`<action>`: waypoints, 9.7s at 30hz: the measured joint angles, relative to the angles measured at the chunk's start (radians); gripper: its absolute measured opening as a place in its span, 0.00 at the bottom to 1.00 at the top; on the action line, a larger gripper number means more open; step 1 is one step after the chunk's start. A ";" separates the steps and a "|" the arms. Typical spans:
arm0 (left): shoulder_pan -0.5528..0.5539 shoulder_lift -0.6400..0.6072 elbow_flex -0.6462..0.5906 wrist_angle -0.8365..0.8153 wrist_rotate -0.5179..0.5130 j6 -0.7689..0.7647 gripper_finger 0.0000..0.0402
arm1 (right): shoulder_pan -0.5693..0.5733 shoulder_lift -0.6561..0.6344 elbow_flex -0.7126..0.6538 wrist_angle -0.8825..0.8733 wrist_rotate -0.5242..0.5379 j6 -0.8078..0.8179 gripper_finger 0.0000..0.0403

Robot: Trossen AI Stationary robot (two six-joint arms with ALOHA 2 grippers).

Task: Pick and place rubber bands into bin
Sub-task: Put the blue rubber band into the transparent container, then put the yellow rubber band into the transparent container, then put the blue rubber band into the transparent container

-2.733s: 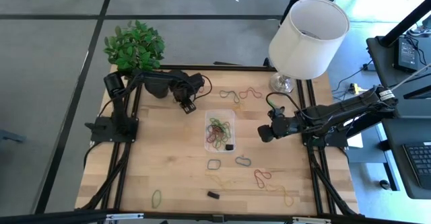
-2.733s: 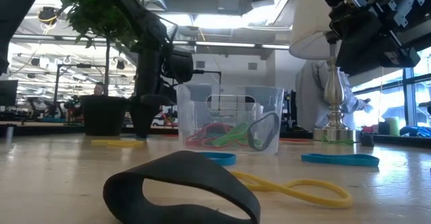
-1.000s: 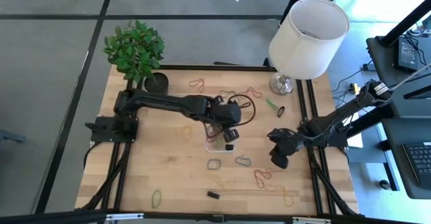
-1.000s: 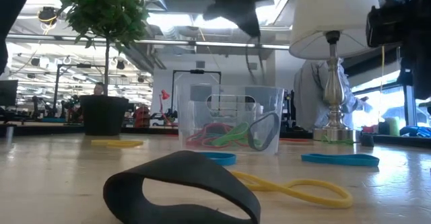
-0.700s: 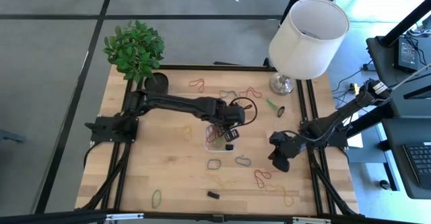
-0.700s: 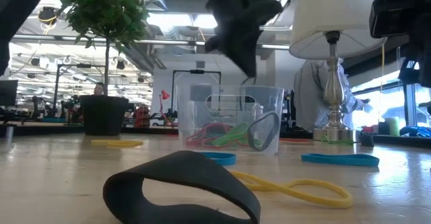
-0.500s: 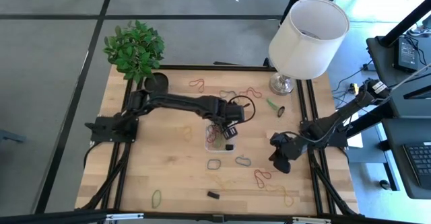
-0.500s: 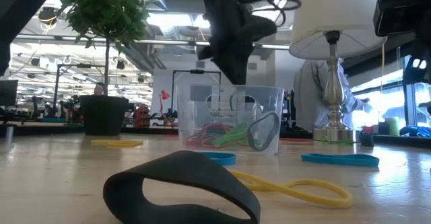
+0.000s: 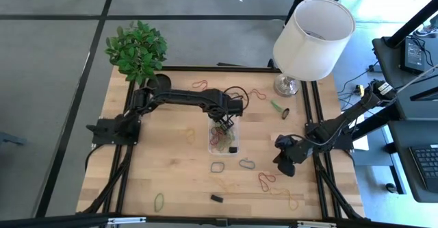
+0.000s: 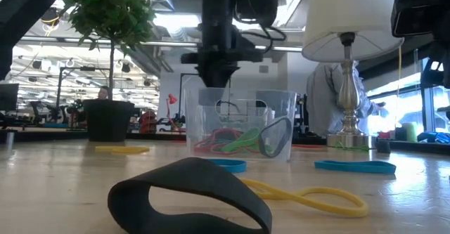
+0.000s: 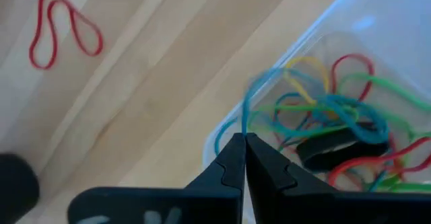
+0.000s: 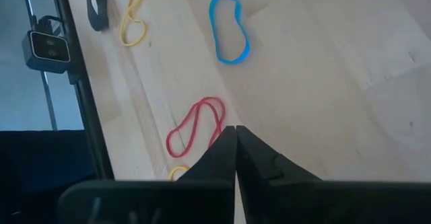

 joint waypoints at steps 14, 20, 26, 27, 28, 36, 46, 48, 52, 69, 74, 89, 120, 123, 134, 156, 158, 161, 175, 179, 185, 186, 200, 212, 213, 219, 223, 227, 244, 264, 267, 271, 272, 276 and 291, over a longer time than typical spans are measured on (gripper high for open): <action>-0.042 0.000 0.000 0.353 0.117 0.131 0.01 | 0.000 0.000 0.000 -0.003 0.014 -0.050 0.02; -0.030 0.000 0.000 0.268 0.157 0.134 0.01 | 0.000 0.000 0.000 -0.003 0.014 -0.050 0.02; -0.018 0.000 0.000 0.248 0.162 0.115 0.06 | 0.000 0.000 0.000 -0.002 0.013 -0.049 0.02; -0.017 0.000 0.000 0.247 0.162 0.108 0.08 | 0.000 0.000 0.000 -0.002 0.013 -0.049 0.02; -0.017 0.000 0.000 0.247 0.163 0.104 0.11 | 0.000 0.000 0.000 0.000 0.013 -0.049 0.02; -0.021 -0.007 0.000 0.246 0.154 0.098 0.30 | 0.000 0.000 0.000 0.002 0.013 -0.048 0.02; -0.093 -0.112 0.001 0.214 0.085 0.157 0.22 | -0.001 0.001 -0.001 0.004 0.030 -0.070 0.02; -0.128 -0.133 0.001 0.190 0.049 0.221 0.14 | -0.002 0.001 -0.001 0.030 0.033 -0.065 0.02; -0.198 -0.165 -0.022 0.138 -0.033 0.315 0.02 | 0.010 0.021 0.044 0.021 0.042 -0.068 0.01; -0.414 -0.716 -0.772 0.548 0.025 0.128 0.00 | 0.153 0.382 0.323 -0.318 -0.226 0.386 0.06; -0.479 -0.936 -0.941 0.617 0.022 0.069 0.00 | 0.219 0.442 0.314 -0.307 -0.273 0.592 0.14; -0.550 -1.139 -1.082 0.608 -0.003 0.205 0.01 | 0.289 0.634 0.314 -0.151 -0.277 0.747 0.28; -0.543 -1.116 -1.082 0.650 -0.078 0.227 0.01 | 0.120 0.706 1.014 -0.902 0.116 0.424 0.00; -0.543 -1.116 -1.082 0.651 -0.078 0.244 0.01 | 0.041 0.706 1.069 -0.882 0.213 0.258 0.00; -0.543 -1.116 -1.082 0.652 -0.078 0.239 0.01 | -0.318 0.726 1.104 -0.560 0.245 -0.333 0.00; -0.543 -1.116 -1.082 0.656 -0.078 0.239 0.01 | -0.471 0.974 1.103 -0.492 0.077 -0.478 0.06; -0.543 -1.116 -1.082 0.656 -0.078 0.239 0.01 | -0.471 0.975 1.103 -0.494 0.077 -0.458 0.07; -0.543 -1.116 -1.082 0.656 -0.078 0.239 0.01 | -0.471 0.975 1.103 -0.494 0.077 -0.457 0.11; -0.543 -1.116 -1.082 0.654 -0.078 0.239 0.01 | -0.468 0.956 1.103 -0.533 0.018 -0.434 0.23; -0.543 -1.116 -1.082 0.653 -0.077 0.238 0.01 | -0.437 0.912 1.103 -0.603 0.010 -0.434 0.23; -0.543 -1.116 -1.081 0.654 -0.072 0.235 0.01 | -0.323 0.796 1.042 -0.639 0.118 -0.361 0.23; -0.543 -1.116 -1.081 0.652 -0.070 0.235 0.01 | -0.303 0.777 1.018 -0.636 0.121 -0.338 0.23; -0.543 -1.106 -1.081 0.655 -0.079 0.239 0.01 | -0.011 0.687 0.771 -0.601 0.118 0.096 0.23; -0.543 -0.994 -1.081 0.852 0.010 0.288 0.01 | 0.136 0.607 0.560 -0.458 0.109 0.251 0.17; -0.544 -0.976 -1.073 0.857 0.022 0.280 0.01 | 0.145 0.584 0.522 -0.426 0.110 0.263 0.15; -0.552 -0.818 -0.928 0.780 0.017 0.234 0.01 | 0.172 0.402 0.308 -0.301 0.111 0.234 0.07; -0.521 -0.711 -0.806 0.641 -0.033 0.149 0.01 | 0.169 0.269 0.208 -0.295 0.114 0.173 0.03; -0.467 -0.641 -0.747 0.519 -0.043 -0.023 0.01 | 0.164 0.149 0.134 -0.296 0.114 0.080 0.01; -0.521 -0.376 -0.590 0.711 0.021 -0.029 0.01 | 0.123 -0.067 -0.053 -0.270 0.114 -0.074 0.02; -0.458 -0.182 -0.507 0.614 0.104 -0.435 0.14 | 0.122 -0.066 -0.079 -0.199 0.115 -0.103 0.04; -0.449 -0.161 -0.505 0.615 0.093 -0.442 0.20 | 0.122 -0.066 -0.079 -0.197 0.116 -0.103 0.04; -0.450 -0.112 -0.506 0.629 0.099 -0.444 0.27 | 0.122 -0.066 -0.079 -0.189 0.116 -0.102 0.04; -0.450 -0.099 -0.506 0.637 0.101 -0.449 0.28 | 0.122 -0.066 -0.079 -0.187 0.116 -0.102 0.04; -0.451 -0.062 -0.501 0.651 0.104 -0.475 0.29 | 0.123 -0.066 -0.079 -0.178 0.116 -0.103 0.04; -0.527 -0.121 -0.509 0.591 0.115 -0.485 0.01 | 0.123 -0.066 -0.079 -0.166 0.125 -0.106 0.04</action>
